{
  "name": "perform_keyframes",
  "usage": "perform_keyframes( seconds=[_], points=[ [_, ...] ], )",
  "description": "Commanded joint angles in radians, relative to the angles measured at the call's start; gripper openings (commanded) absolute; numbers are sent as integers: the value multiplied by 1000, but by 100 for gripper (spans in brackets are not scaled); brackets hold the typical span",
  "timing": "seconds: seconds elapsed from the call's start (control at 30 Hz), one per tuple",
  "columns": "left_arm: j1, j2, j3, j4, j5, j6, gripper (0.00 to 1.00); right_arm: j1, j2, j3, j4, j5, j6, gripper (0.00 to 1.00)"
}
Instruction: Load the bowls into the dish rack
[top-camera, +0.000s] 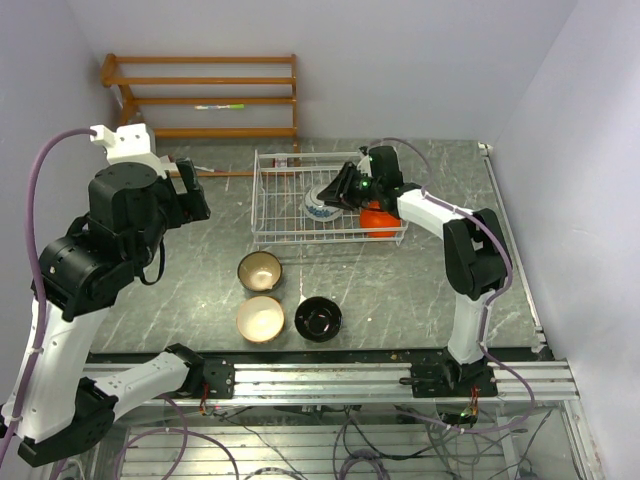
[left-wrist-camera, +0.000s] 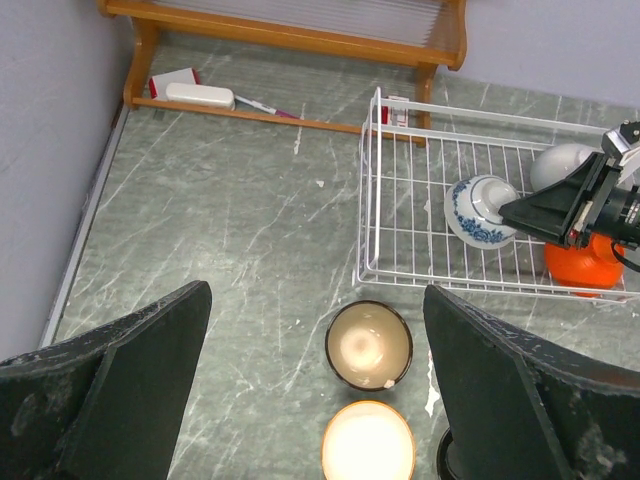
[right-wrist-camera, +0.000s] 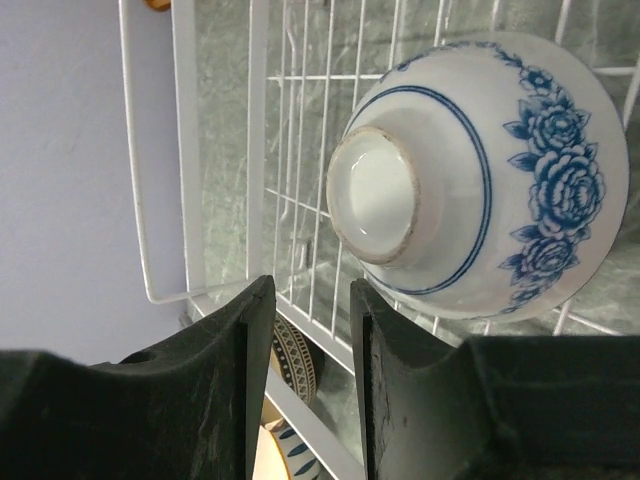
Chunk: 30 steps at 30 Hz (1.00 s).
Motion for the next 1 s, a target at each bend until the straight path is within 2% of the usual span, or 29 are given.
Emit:
perform_keyframes(
  seconds=[0.0,0.33,0.57,0.97],
  points=[
    [-6,-8,-8,34,13,-1,99,-8,-51,32,-89,56,-63,36],
    [-6,-12,-19,44,16,5,99,19,-48,250,-482,265,-270,36],
    [-6,-10,-22,51,17,10,99,149,23,444,-725,515,-407,39],
    [-6,-23,-6,16,-12,14,99,247,124,548,-838,734,-428,50]
  ],
)
